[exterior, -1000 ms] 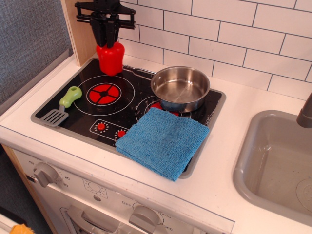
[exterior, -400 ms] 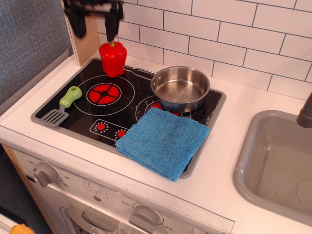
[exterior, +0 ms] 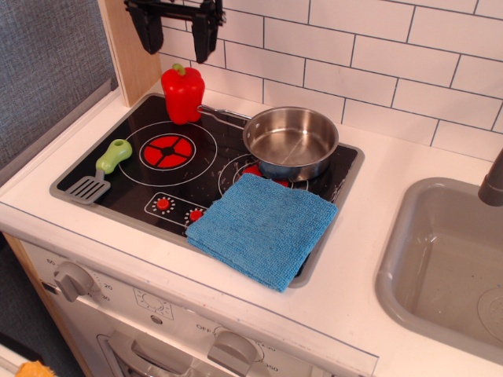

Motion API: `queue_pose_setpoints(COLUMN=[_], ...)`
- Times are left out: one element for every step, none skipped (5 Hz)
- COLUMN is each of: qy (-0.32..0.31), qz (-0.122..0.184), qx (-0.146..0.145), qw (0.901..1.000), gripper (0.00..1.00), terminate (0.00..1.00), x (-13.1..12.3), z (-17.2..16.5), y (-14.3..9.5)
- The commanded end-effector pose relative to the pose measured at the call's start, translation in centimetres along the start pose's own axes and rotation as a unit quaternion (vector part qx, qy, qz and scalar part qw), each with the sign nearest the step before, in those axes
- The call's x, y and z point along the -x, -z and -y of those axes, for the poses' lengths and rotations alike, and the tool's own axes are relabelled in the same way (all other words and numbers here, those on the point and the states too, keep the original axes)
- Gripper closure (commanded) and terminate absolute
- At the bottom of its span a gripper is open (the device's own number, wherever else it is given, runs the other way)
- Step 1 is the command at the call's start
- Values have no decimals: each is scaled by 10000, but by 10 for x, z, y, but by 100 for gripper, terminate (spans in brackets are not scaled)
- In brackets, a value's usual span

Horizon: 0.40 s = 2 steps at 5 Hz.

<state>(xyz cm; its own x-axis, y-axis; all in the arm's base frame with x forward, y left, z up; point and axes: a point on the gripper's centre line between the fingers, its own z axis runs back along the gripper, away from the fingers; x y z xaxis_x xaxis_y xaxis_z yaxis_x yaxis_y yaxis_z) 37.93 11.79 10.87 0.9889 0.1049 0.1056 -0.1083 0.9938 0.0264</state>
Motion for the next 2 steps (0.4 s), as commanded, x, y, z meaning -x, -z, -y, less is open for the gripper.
queue_pose_setpoints(qy=[358,358], qz=[336,336], qx=[-46,-46], qw=[9988,9988], gripper=[0,0], terminate=[0,100], x=[4,4], z=[-2,-2], y=[-32,-32])
